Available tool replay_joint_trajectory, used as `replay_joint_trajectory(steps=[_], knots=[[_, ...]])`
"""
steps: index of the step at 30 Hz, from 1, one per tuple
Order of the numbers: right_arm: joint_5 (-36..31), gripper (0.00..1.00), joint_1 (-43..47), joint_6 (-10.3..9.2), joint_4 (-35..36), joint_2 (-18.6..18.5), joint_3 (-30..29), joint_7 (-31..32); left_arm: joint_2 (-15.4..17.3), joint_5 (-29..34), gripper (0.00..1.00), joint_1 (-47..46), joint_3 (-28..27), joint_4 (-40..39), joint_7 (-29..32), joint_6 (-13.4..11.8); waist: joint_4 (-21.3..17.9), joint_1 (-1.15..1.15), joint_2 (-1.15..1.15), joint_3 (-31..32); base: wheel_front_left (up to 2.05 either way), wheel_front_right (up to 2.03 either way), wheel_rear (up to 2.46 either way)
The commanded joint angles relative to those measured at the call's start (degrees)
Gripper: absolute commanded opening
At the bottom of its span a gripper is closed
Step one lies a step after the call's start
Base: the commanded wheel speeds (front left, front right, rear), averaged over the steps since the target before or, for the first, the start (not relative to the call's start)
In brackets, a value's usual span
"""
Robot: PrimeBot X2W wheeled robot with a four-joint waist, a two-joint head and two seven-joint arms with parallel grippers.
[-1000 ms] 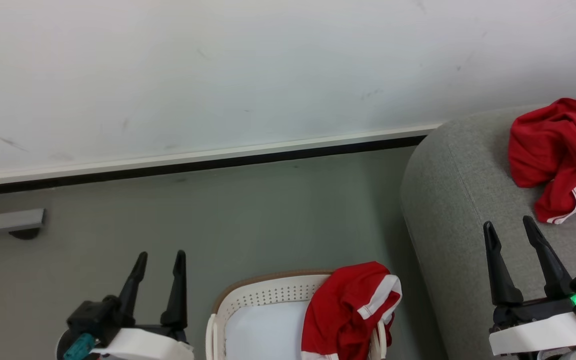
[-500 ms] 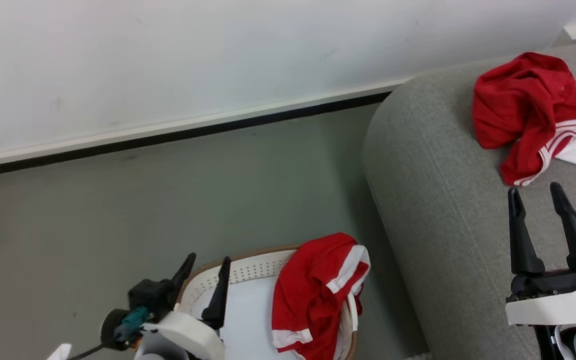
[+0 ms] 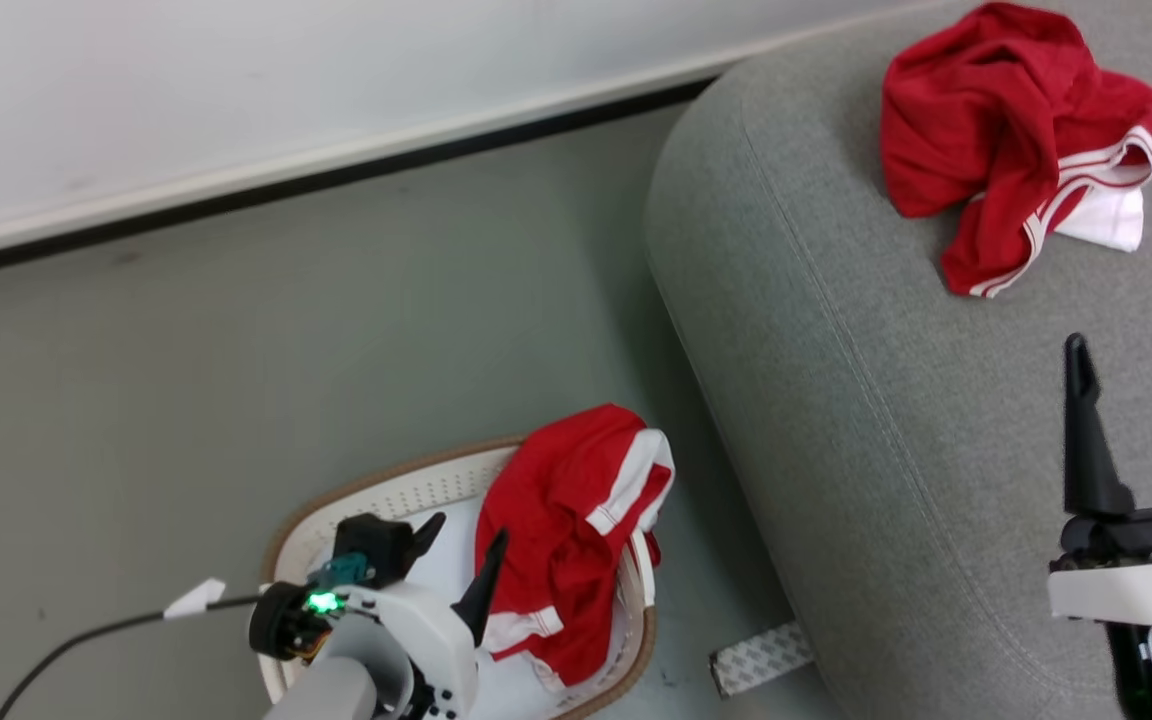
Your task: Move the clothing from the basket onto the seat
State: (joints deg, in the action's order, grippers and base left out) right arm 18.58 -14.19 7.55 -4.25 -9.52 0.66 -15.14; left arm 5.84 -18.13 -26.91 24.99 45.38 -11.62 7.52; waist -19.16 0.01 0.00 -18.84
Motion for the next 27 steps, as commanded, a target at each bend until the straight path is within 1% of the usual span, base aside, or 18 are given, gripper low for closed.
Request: replay_joint_trajectory(steps=[1, 10, 17, 27], knots=[[-0.2, 1.0, -1.2, -0.13, 0.5, -0.3, -0.7, 0.0, 0.8, -0.7, 1.0, -1.6, 1.1, 1.2, 0.4, -0.1, -1.7, -0.01, 0.0, -2.3, 0.0, 0.0, 0.0], [2.0, 1.0, -4.4, -0.13, 2.9, 1.9, -4.6, 0.0, 2.4, -5.0, 1.0, -11.0, 8.2, 10.1, 4.7, -0.1, -3.4, -0.01, 0.0, -11.8, 0.0, 0.0, 0.0], [4.3, 1.0, -7.5, -0.13, 4.2, 2.3, -6.1, 0.0, 4.1, -8.6, 1.0, -16.6, 12.2, 16.6, 9.7, -0.1, -4.4, -0.01, 0.0, -19.2, 0.0, 0.0, 0.0], [4.7, 1.0, -10.3, -0.13, 7.8, 4.5, -7.2, 0.0, 7.1, -13.0, 1.0, -22.8, 18.5, 20.2, 16.2, -0.1, -7.0, -0.01, 0.0, -26.8, 0.0, 0.0, 0.0]])
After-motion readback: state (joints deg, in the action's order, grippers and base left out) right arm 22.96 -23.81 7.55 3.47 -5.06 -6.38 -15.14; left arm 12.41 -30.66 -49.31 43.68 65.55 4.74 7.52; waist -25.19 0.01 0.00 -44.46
